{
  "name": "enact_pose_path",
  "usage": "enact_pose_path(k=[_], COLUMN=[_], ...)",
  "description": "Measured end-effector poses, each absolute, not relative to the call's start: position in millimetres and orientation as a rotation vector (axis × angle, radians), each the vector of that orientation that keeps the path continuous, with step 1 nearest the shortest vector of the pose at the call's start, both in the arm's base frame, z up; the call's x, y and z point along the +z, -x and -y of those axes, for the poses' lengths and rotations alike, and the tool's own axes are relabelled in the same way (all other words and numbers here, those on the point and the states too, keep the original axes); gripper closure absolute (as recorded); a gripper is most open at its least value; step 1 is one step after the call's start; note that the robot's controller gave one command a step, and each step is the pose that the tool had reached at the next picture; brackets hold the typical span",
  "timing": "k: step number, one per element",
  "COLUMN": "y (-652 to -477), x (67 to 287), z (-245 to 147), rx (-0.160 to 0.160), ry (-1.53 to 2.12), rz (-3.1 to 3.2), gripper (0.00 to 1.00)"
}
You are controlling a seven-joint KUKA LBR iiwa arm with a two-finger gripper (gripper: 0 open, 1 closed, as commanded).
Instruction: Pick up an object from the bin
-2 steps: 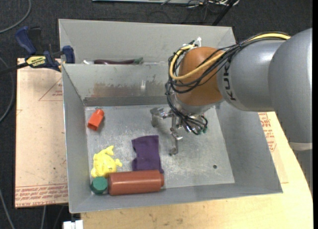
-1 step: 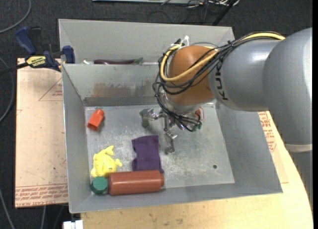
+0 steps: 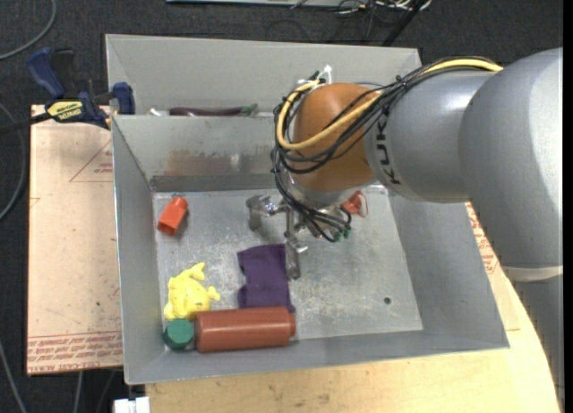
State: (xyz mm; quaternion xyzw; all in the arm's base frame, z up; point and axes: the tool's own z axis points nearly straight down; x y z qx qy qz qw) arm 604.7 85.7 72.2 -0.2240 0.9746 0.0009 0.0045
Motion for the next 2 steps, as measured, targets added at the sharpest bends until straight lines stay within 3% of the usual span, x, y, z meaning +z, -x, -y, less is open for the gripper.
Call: enact_pose_path(k=[1, 2], y=[-585.6, -585.6], x=[71.1, 71.1], z=[-112.2, -112.1], rx=[-0.003, -0.003], ry=[1.517, 1.516], rz=[-2.737, -2.738], gripper=[1.0, 1.0])
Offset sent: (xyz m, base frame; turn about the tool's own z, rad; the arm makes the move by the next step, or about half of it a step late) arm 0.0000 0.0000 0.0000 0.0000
